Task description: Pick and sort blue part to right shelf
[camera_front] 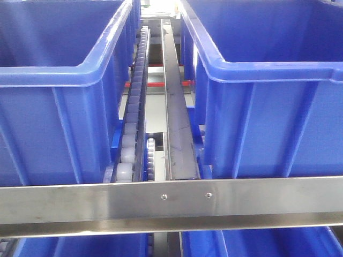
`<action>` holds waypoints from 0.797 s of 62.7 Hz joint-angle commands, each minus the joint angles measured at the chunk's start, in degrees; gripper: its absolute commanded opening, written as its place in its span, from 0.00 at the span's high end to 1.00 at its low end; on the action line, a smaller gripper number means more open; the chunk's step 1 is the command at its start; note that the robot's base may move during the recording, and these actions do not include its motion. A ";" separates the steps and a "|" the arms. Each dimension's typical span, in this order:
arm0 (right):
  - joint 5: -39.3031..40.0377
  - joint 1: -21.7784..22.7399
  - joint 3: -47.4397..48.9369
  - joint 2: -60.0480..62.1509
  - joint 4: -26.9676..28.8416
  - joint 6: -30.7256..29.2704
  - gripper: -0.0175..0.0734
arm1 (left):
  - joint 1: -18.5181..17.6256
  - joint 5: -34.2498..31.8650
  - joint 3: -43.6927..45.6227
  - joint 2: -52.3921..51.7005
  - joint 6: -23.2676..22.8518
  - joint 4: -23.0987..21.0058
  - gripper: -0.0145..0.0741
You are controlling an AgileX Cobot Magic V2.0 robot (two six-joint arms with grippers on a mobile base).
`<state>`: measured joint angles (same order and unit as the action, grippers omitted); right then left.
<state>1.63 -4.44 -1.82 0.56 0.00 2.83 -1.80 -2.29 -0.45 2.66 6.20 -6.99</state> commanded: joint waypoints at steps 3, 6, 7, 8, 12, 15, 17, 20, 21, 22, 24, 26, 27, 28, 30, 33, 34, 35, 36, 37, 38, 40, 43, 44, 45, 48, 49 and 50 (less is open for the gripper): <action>5.13 0.25 1.27 1.26 -0.34 -0.08 0.76 | 1.42 0.81 -1.46 -4.68 -4.01 4.36 0.70; 5.15 0.25 1.27 1.19 -0.34 -0.08 0.76 | 1.80 0.53 -1.46 -3.88 -4.01 4.48 0.70; 5.15 0.25 1.27 1.19 -0.34 -0.08 0.76 | 1.86 0.49 -1.46 -3.67 -4.01 4.48 0.70; 5.15 0.25 1.27 1.19 -0.34 -0.08 0.76 | 1.86 0.32 -1.46 -3.65 -4.01 4.37 0.70; 5.15 0.18 1.27 1.20 -0.34 -0.08 0.76 | 1.86 0.08 -1.46 -3.65 -4.01 4.28 0.70; 5.15 0.18 1.27 1.20 -0.34 -0.08 0.76 | 1.86 -0.05 -1.46 -3.95 -4.01 4.28 0.70; 5.15 0.18 1.27 1.20 -0.34 -0.08 0.76 | 1.86 -0.05 -1.46 -4.28 -4.01 4.28 0.70; 5.15 0.18 1.27 1.20 -0.34 -0.08 0.76 | 1.86 -0.05 -1.46 -4.28 -4.01 4.28 0.70; 5.15 0.18 1.27 1.20 -0.34 -0.08 0.76 | 1.86 -0.15 -1.46 -4.28 -4.01 4.28 0.70; 5.15 0.18 1.27 1.20 -0.34 -0.08 0.76 | 1.86 -0.15 -1.46 -4.28 -4.01 4.28 0.70; 5.15 0.18 1.27 1.20 -0.34 -0.08 0.76 | 1.86 -0.15 -1.38 -4.28 -4.01 4.28 0.70; 5.15 0.18 1.27 1.20 -0.34 -0.08 0.76 | 1.86 -0.15 -1.38 -4.28 -4.01 4.28 0.70; 5.15 0.18 1.27 1.20 -0.34 -0.08 0.76 | 1.86 -0.15 -1.38 -4.28 -4.01 4.28 0.70; 5.15 0.18 1.27 1.20 -0.34 -0.08 0.76 | 1.86 -0.15 -1.38 -4.28 -4.01 4.28 0.70; 5.15 0.18 1.27 1.20 -0.34 -0.08 0.76 | 1.86 -0.15 -1.38 -4.28 -4.01 4.28 0.70; 5.15 0.18 1.27 1.20 -0.34 -0.08 0.76 | 1.86 0.13 -1.38 -4.28 -4.01 4.28 0.70; 5.15 0.18 1.27 1.20 -0.34 -0.08 0.76 | 1.86 0.13 -1.38 -4.28 -4.01 4.28 0.70; 5.15 0.18 1.27 1.20 -0.34 -0.08 0.76 | 1.86 0.13 -1.38 -4.28 -4.01 4.28 0.70; 5.15 0.18 1.27 1.20 -0.34 -0.08 0.76 | 1.86 0.13 -1.38 -4.28 -4.01 4.28 0.70; 5.15 0.18 1.27 1.20 -0.34 -0.08 0.76 | 1.86 0.13 -1.38 -4.28 -4.01 4.28 0.70; 5.15 0.18 1.27 1.20 -0.34 -0.08 0.76 | 1.86 0.13 -1.38 -4.28 -4.01 4.28 0.70; 5.15 0.18 1.27 1.20 -0.34 -0.08 0.76 | 1.86 0.13 -1.38 -4.28 -4.01 4.28 0.70; 5.15 0.18 1.27 1.20 -0.34 -0.08 0.76 | 1.86 0.13 -1.38 -4.28 -4.01 4.28 0.70; 5.15 0.18 1.27 1.20 -0.34 -0.08 0.76 | 1.86 0.13 -1.38 -4.28 -4.01 4.28 0.70; 5.15 0.18 1.27 1.20 -0.34 -0.08 0.76 | 1.86 0.13 -1.38 -4.28 -4.01 4.28 0.70; 5.15 0.18 1.27 1.20 -0.34 -0.08 0.76 | 1.86 0.13 -1.38 -4.28 -4.01 4.28 0.70; 5.15 0.18 1.27 1.20 -0.34 -0.08 0.76 | 1.86 0.13 -1.38 -4.28 -4.01 4.28 0.70; 5.15 0.18 1.27 1.20 -0.34 -0.08 0.76 | 1.86 0.13 -1.38 -4.28 -4.01 4.28 0.70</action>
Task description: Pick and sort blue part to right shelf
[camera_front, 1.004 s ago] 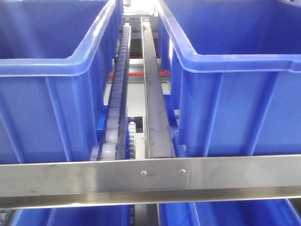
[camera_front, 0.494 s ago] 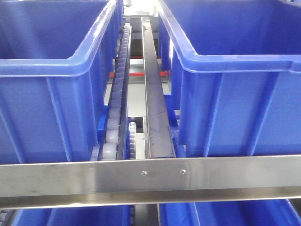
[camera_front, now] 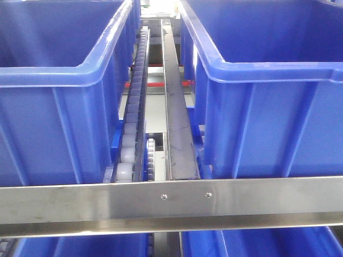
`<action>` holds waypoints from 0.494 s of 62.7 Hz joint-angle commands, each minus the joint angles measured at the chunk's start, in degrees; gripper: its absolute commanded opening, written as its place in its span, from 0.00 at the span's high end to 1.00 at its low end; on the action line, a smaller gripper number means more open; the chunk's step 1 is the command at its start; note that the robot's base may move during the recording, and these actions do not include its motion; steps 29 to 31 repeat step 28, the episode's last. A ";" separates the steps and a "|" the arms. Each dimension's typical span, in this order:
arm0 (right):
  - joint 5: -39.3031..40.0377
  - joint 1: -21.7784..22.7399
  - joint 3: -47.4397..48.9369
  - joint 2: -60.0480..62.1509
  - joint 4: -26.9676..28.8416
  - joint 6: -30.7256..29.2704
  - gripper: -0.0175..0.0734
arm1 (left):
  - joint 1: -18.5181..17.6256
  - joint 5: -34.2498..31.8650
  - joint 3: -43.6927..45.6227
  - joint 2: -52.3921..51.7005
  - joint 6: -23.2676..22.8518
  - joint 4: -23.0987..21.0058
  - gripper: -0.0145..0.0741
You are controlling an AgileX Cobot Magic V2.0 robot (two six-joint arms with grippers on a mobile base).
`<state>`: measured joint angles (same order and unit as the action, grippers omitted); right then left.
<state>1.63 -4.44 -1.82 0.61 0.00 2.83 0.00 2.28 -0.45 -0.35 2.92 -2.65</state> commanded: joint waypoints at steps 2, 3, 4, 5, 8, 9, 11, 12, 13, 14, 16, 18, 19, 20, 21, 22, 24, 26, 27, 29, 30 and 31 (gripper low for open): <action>5.15 0.18 1.27 1.16 -0.34 -0.08 0.76 | 0.05 -4.45 -1.38 -1.27 -0.73 -0.06 0.70; 5.15 0.18 1.27 1.16 -0.34 -0.08 0.76 | 0.05 -4.45 -1.38 -1.27 -0.73 -0.06 0.70; 5.15 0.18 1.27 1.16 -0.34 -0.08 0.76 | 0.05 -4.45 -1.38 -1.27 -0.73 -0.06 0.70; 5.15 0.18 1.27 1.16 -0.34 -0.08 0.76 | 0.05 -4.45 -1.38 -1.27 -0.73 -0.06 0.70; 5.15 0.18 1.27 1.16 -0.34 -0.08 0.76 | 0.05 -4.45 -1.38 -1.27 -0.73 -0.06 0.70; 5.15 0.18 1.27 1.16 -0.34 -0.08 0.76 | 0.05 -4.45 -1.38 -1.27 -0.73 -0.06 0.70; 5.15 0.18 1.27 1.16 -0.34 -0.08 0.76 | 0.05 -4.45 -1.38 -1.27 -0.73 -0.06 0.70; 5.15 0.18 1.27 1.16 -0.34 -0.08 0.76 | 0.05 -4.45 -1.38 -1.27 -0.73 -0.06 0.70; 5.15 0.18 1.27 1.16 -0.34 -0.08 0.76 | 0.05 -4.45 -1.38 -1.27 -0.73 -0.06 0.70; 5.15 0.18 1.27 1.16 -0.34 -0.08 0.76 | 0.05 -4.45 -1.38 -1.27 -0.73 -0.06 0.70; 5.15 0.18 1.27 1.16 -0.34 -0.08 0.76 | 0.05 -4.45 -1.38 -1.27 -0.73 -0.06 0.70; 5.15 0.18 1.27 1.16 -0.34 -0.08 0.76 | 0.05 -4.45 -1.38 -1.27 -0.73 -0.06 0.70; 5.15 0.18 1.27 1.16 -0.34 -0.08 0.76 | 0.05 -4.45 -1.38 -1.27 -0.73 -0.06 0.70; 5.15 0.18 1.27 1.16 -0.34 -0.08 0.76 | 0.05 -4.45 -1.38 -1.27 -0.73 -0.06 0.70; 5.15 0.18 1.27 1.16 -0.34 -0.08 0.76 | 0.05 -4.45 -1.38 -1.27 -0.73 -0.06 0.70; 5.15 0.18 1.27 1.16 -0.34 -0.08 0.76 | 0.05 -4.45 -1.38 -1.27 -0.73 -0.06 0.70; 5.15 0.18 1.27 1.16 -0.34 -0.08 0.76 | 0.05 -4.45 -1.38 -1.27 -0.73 -0.06 0.70; 5.15 0.18 1.27 1.16 -0.34 -0.08 0.76 | 0.05 -4.45 -1.38 -1.27 -0.73 -0.06 0.70; 5.15 0.18 1.27 1.16 -0.34 -0.08 0.76 | 0.05 -4.45 -1.38 -1.27 -0.73 -0.06 0.70; 5.15 0.18 1.27 1.16 -0.34 -0.08 0.76 | 0.05 -4.45 -1.38 -1.27 -0.73 -0.06 0.70; 5.15 0.18 1.27 1.16 -0.34 -0.08 0.76 | 0.05 -4.45 -1.38 -1.27 -0.73 -0.06 0.70; 5.15 0.18 1.27 1.16 -0.34 -0.08 0.76 | 0.05 -4.45 -1.38 -1.27 -0.73 -0.06 0.70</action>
